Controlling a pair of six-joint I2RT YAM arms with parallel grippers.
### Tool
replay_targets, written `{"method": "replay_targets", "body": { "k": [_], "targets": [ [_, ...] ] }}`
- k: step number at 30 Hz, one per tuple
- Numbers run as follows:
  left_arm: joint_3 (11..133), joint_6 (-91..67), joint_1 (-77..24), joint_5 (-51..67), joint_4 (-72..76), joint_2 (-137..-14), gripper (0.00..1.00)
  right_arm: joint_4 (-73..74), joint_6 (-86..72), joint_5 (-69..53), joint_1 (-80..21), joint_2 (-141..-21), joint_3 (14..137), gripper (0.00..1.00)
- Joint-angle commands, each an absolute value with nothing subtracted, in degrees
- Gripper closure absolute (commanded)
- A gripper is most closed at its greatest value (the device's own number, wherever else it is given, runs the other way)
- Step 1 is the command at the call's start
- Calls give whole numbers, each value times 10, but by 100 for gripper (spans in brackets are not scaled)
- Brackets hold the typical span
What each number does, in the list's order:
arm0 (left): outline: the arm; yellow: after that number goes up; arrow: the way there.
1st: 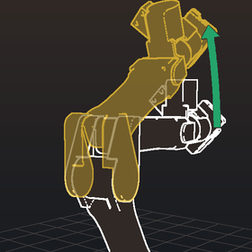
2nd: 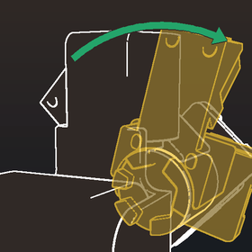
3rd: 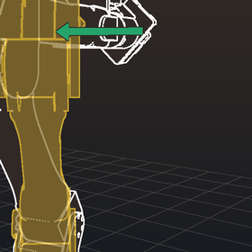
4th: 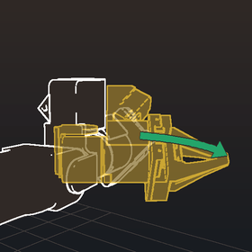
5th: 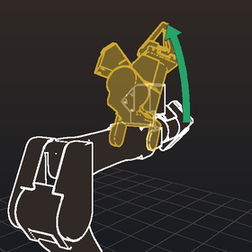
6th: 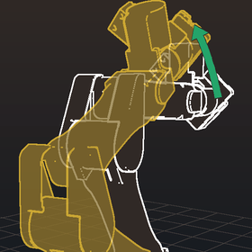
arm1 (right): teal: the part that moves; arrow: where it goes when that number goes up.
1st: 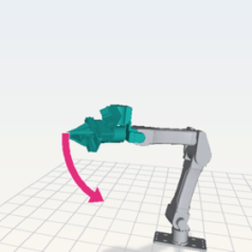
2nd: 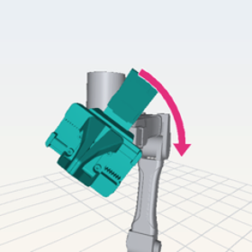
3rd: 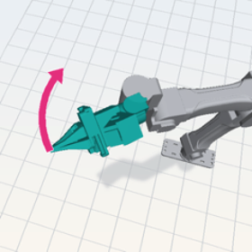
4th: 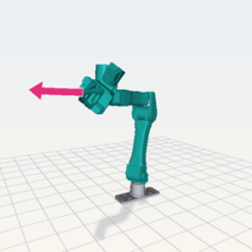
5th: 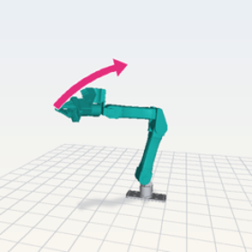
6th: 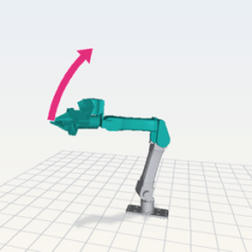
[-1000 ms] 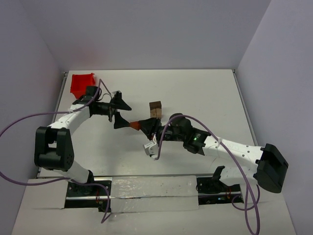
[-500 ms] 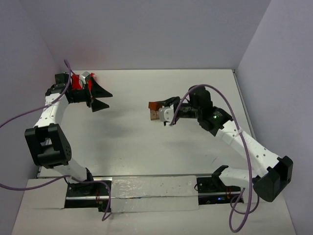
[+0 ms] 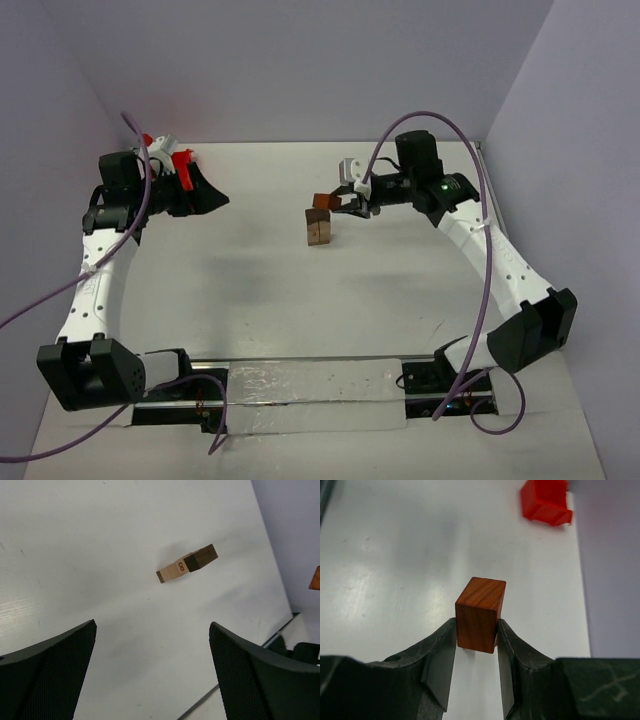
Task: Build the wood block tower
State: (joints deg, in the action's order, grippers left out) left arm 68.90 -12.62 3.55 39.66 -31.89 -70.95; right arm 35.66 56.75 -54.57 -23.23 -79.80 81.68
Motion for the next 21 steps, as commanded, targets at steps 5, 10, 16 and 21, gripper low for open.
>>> {"method": "replay_targets", "body": {
  "k": [5,10,16,21],
  "targets": [
    [693,-44,-20,336,-304,-701,1,780,826,-613,-213,-956,1048,100],
    [696,-47,-25,308,-281,-701,1,828,841,-610,-191,-1044,1159,100],
    [702,-56,-25,296,-268,-702,1,816,868,-596,-187,-1074,1165,100],
    [707,-59,-25,301,-269,-709,1,779,846,-608,-186,-1078,1138,100]
  ]
}}
